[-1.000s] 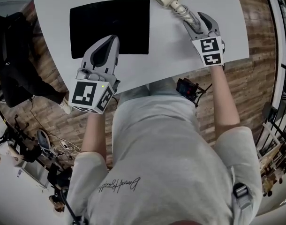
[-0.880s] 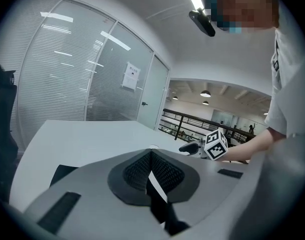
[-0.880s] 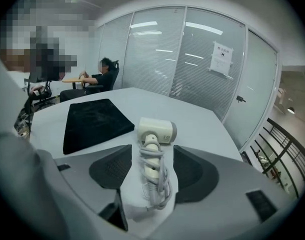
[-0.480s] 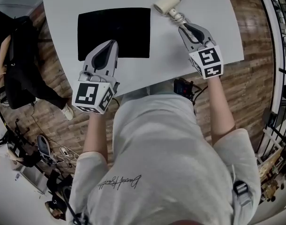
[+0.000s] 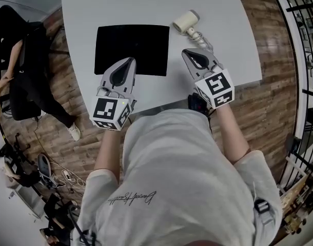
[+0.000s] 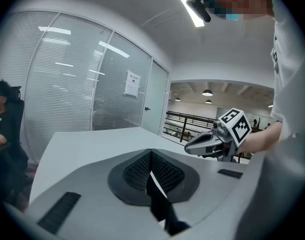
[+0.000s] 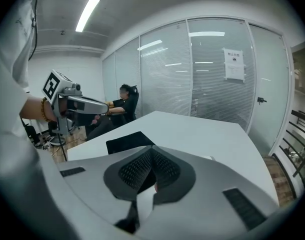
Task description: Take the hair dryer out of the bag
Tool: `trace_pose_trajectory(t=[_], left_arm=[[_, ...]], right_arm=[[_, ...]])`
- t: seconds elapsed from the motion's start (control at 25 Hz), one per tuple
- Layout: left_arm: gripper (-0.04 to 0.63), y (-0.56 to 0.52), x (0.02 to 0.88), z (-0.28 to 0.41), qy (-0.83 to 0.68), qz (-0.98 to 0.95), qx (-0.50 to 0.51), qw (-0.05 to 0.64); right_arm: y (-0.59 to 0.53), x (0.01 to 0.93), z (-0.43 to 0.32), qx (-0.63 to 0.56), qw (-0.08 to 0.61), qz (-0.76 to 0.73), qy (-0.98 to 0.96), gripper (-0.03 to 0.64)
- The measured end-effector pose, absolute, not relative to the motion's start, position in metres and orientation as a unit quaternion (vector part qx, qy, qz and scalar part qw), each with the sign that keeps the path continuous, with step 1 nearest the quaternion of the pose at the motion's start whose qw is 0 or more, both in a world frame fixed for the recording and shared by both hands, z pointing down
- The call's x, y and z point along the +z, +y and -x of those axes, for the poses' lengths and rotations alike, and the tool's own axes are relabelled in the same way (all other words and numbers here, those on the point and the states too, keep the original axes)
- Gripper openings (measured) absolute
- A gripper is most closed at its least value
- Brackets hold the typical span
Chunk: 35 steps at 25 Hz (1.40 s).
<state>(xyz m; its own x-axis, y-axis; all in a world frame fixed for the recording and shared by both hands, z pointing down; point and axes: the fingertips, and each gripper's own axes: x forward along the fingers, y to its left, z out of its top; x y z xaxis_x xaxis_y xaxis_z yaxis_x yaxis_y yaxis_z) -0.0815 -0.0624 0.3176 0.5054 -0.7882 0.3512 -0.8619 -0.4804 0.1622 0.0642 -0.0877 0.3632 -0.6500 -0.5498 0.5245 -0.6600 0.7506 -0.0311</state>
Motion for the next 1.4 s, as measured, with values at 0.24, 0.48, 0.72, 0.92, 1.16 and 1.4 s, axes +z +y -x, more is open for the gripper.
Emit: trace_pose_trajectory(t=[0.24, 0.48, 0.72, 0.92, 1.16, 1.4], left_arm=[[0.012, -0.057, 0.320, 0.072, -0.489, -0.847, 0.134, 0.158], [0.012, -0.052, 0.315, 0.067, -0.494, -0.847, 0.109, 0.163], [0.012, -0.055, 0.309, 0.069, -0.491, -0.850, 0.109, 0.156], [0.012, -0.051, 0.309, 0.068, -0.484, -0.853, 0.115, 0.156], [0.012, -0.049, 0.309, 0.067, -0.482, -0.855, 0.117, 0.154], [0.012, -0.048, 0.307, 0.069, -0.482, -0.855, 0.116, 0.153]], right_arm=[[-0.074, 0.358, -0.044, 0.152, 0.229, -0.313, -0.909, 0.025], [-0.071, 0.353, -0.031, 0.191, 0.210, -0.304, -0.909, 0.025], [-0.070, 0.356, -0.026, 0.189, 0.215, -0.294, -0.912, 0.025], [-0.067, 0.357, -0.022, 0.187, 0.217, -0.286, -0.914, 0.025], [-0.064, 0.359, -0.023, 0.187, 0.218, -0.281, -0.916, 0.025], [-0.062, 0.356, -0.019, 0.179, 0.217, -0.277, -0.919, 0.025]])
